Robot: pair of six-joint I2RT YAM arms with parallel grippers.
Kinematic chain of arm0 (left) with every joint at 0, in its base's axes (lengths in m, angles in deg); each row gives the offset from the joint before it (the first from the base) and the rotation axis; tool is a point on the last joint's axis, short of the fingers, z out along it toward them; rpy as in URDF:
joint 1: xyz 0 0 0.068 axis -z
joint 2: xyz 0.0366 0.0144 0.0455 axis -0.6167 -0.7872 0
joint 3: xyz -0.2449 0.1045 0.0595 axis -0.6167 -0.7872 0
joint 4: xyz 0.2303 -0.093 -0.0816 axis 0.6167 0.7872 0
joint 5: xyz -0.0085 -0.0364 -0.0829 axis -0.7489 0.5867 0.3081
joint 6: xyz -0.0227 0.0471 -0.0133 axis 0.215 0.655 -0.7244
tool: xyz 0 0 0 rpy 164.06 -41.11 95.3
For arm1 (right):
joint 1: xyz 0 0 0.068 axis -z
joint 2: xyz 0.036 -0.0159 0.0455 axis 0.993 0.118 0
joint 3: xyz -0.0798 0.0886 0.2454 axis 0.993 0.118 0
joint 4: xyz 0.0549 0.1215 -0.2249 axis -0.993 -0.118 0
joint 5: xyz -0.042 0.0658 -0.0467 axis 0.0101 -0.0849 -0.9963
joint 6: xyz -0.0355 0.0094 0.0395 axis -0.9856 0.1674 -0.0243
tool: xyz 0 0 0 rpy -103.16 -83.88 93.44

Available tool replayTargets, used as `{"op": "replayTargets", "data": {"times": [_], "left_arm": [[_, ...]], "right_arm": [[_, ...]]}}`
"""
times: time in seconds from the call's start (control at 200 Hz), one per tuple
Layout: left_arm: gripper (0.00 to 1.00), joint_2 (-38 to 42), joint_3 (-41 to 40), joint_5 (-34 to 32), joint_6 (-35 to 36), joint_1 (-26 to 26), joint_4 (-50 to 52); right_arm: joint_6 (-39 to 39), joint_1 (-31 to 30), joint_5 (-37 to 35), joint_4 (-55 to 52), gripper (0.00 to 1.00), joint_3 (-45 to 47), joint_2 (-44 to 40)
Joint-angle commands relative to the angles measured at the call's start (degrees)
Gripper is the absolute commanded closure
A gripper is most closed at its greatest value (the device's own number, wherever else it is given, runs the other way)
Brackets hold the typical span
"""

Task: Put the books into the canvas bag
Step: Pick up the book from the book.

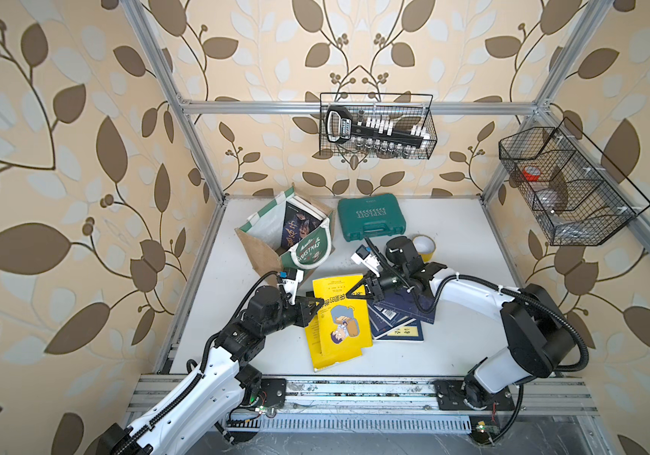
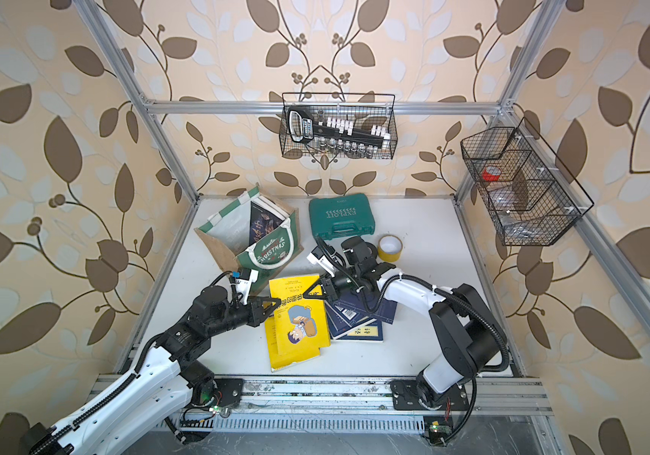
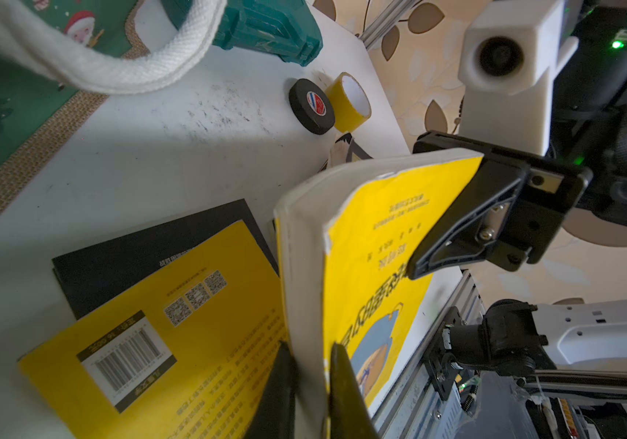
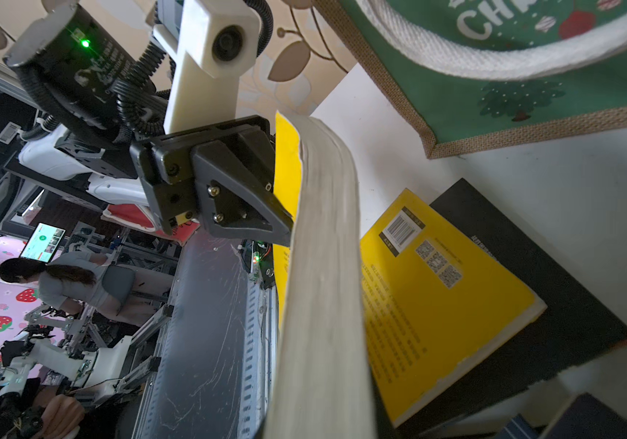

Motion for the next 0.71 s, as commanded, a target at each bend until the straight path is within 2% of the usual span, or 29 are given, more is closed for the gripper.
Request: {"op": "replayTargets", "data": {"times": [0.0,0.095,0.16,0.18,0.19,0.325,0.506,0.591,0.701], "left_arm": [[0.84,-0.4,3.6,0.8,-0.5,0.1,-0.5],[0.41,-1.0,8.0,0.7,-0.7,0.1,3.8],[0.17,-1.7,12.3,-0.7,-0.6,0.1,9.5],[0.05,-2.1,13.7,-1.0,-0.6,0.1,11.5],[0.02,-2.2,14.4,-1.2,-0.6,0.1,12.5],[0.01,-5.6,23.9,-1.5,2.5,0.1,25.1],[0.01,-8.5,35.6,-12.3,10.1,0.1,41.8],[0.01,-8.1,38.3,-17.5,13.2,0.1,44.9],[0.01,-6.0,37.9,-22.3,16.3,0.1,45.0]], "right_arm": [[-0.9,0.0,3.9,0.5,1.0,-1.7,-3.3],[1.2,0.0,3.4,1.1,1.0,-2.3,-5.5],[2.6,0.1,2.2,1.2,1.0,-3.7,-7.8],[3.2,0.2,1.6,1.4,1.0,-4.1,-8.5],[3.5,0.4,1.4,1.3,1.0,-4.3,-9.0],[7.8,2.9,-2.5,1.3,1.0,-9.5,-12.4],[9.4,4.7,-9.2,0.3,1.0,-20.2,-10.7],[9.4,4.7,-13.2,-0.1,1.0,-26.3,-7.8],[9.4,4.7,-17.3,0.2,1.0,-34.1,-2.9]]}}
